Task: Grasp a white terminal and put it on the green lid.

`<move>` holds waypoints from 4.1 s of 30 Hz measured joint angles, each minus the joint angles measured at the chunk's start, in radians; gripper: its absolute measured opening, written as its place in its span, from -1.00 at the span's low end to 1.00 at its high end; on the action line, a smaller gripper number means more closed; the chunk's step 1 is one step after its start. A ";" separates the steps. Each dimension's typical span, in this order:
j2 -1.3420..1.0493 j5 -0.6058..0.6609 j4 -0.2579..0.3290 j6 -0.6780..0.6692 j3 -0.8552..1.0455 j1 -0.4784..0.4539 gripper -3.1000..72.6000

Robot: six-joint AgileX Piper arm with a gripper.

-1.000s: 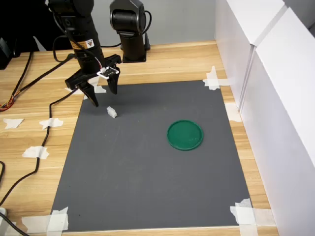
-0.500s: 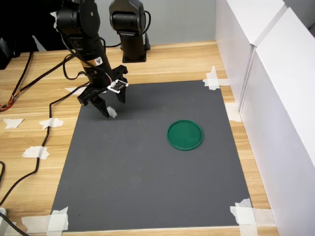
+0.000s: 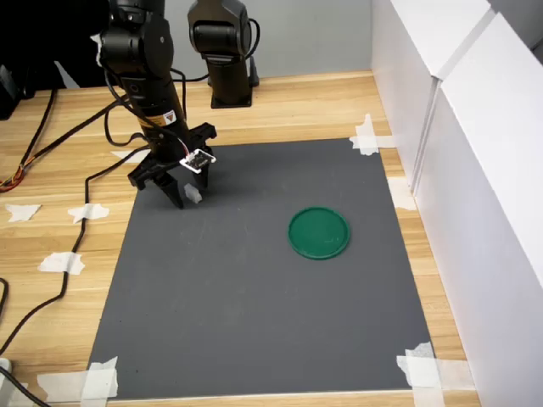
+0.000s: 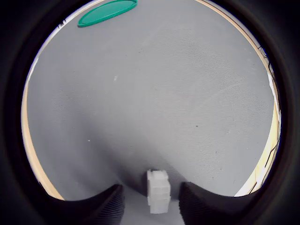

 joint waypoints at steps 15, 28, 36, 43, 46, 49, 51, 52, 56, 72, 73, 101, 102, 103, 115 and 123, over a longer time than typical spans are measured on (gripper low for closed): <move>-0.053 -0.021 -0.003 -0.006 0.000 0.000 -0.68; -0.204 0.310 0.180 -0.002 -0.214 0.006 -0.68; -0.213 0.399 0.123 0.163 -0.324 0.213 -0.68; -0.188 0.368 0.087 0.278 -0.326 0.403 -0.68; -0.144 0.343 0.048 0.342 -0.329 0.478 -0.68; -0.089 0.306 -0.002 0.408 -0.329 0.535 -0.68; -0.047 0.289 -0.031 0.443 -0.336 0.564 -0.68; -0.030 0.285 -0.040 0.462 -0.344 0.573 -0.68; 0.053 0.271 -0.051 0.504 -0.405 0.596 -0.68; 0.251 0.267 -0.051 0.462 -0.517 0.597 -0.68; 0.257 0.267 -0.051 0.457 -0.517 0.597 -0.68; 0.097 0.209 0.054 0.487 -0.520 0.558 0.43; 0.073 0.204 0.060 0.503 -0.520 0.542 0.40; 0.054 0.198 0.067 0.515 -0.520 0.522 0.35; -0.266 0.031 0.235 0.505 -0.394 0.238 -0.89; -0.503 -0.234 0.269 0.557 -0.095 0.157 -0.96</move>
